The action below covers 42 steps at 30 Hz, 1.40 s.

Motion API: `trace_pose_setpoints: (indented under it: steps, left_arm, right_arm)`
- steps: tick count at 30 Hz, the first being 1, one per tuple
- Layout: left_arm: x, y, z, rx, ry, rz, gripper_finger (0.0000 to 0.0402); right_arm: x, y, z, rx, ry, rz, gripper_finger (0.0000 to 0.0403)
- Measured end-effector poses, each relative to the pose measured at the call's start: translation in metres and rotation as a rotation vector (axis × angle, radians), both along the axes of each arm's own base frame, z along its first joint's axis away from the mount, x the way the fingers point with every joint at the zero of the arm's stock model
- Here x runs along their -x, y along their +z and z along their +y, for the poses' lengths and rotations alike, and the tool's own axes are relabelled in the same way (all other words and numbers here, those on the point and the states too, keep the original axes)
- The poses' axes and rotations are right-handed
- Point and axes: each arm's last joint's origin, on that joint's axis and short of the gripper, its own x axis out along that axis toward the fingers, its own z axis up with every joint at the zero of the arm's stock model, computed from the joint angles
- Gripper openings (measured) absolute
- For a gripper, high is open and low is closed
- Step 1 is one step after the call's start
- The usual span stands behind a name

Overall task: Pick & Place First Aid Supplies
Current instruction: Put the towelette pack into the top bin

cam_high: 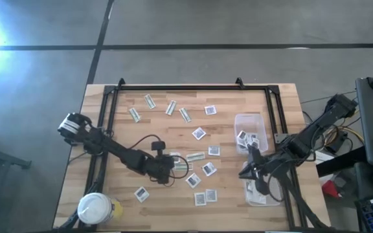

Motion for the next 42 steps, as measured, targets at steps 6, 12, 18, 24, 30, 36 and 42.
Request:
trace_pose_setpoints:
  steps: [6,12,18,24,30,36,42]
  left_arm:
    - [0.0,0.003,0.0,-0.008,-0.007,-0.009,0.0]
    - [0.001,0.004,0.004,-0.079,0.023,-0.01,0.0003]
    - [-0.001,0.005,0.007,-0.065,0.06,-0.031,0.0035]
    - [-0.001,0.005,0.005,0.161,0.213,-0.094,0.0098]
    - [-0.001,0.004,0.004,0.307,0.344,-0.136,0.0154]
    - [-0.001,0.003,0.002,0.386,0.339,-0.106,0.0167]
    - [-0.005,0.007,-0.004,0.403,0.272,-0.151,0.0167]
  right_arm:
    - [-0.02,-0.014,0.017,0.059,0.057,-0.034,0.0052]
    - [-0.034,-0.023,0.028,0.085,0.091,-0.067,0.0052]
    - [-0.035,-0.026,0.029,0.086,0.086,-0.057,0.0052]
    - [-0.037,-0.027,0.029,0.119,0.045,-0.073,0.0052]
    - [-0.047,-0.033,0.029,0.18,-0.034,-0.115,0.0052]
    - [-0.055,-0.044,0.03,0.219,-0.035,-0.097,0.0052]
    - [-0.059,-0.051,0.03,0.24,-0.035,-0.073,0.0052]
